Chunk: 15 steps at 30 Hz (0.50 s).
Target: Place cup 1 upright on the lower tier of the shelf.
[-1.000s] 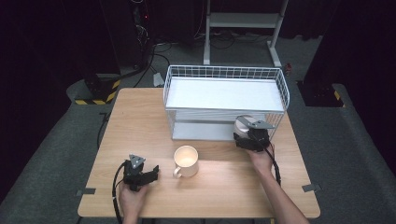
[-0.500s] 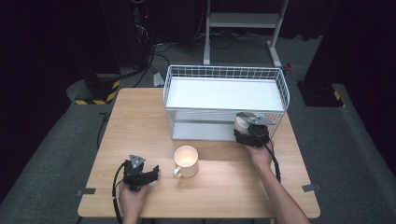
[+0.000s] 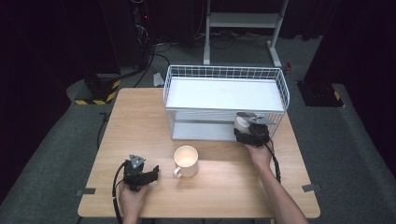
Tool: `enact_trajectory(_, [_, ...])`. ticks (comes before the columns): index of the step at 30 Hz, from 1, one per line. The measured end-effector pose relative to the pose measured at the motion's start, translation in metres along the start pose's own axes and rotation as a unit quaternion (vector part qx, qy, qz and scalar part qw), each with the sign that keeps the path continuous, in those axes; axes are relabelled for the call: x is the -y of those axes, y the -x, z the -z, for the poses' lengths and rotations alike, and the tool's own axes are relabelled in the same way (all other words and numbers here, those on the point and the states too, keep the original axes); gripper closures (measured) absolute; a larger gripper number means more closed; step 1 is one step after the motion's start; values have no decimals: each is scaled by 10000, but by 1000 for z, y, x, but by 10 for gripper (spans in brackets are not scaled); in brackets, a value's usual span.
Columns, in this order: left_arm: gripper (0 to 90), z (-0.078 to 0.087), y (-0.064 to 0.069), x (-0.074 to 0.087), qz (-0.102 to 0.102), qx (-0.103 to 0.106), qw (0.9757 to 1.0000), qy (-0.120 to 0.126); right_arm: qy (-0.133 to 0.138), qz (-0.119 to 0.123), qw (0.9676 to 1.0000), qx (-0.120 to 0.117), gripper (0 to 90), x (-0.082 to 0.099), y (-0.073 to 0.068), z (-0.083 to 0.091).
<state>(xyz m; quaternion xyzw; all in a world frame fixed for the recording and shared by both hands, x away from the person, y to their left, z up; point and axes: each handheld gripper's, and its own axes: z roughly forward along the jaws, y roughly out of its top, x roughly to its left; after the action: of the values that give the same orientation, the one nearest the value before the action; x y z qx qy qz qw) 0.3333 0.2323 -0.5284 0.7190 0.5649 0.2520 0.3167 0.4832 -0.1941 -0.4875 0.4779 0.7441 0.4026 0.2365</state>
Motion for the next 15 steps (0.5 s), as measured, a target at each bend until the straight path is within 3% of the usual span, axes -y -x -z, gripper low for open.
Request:
enact_trajectory(4, [216, 0, 0, 0, -1, -5, 10000, 7, -208, -49, 9998, -33, 138, 3, 2, -3])
enact_trajectory(15, [216, 0, 0, 0, -4, -8, 10000, 7, -340, -98, 9994, -13, 148, 8, 1, 4])
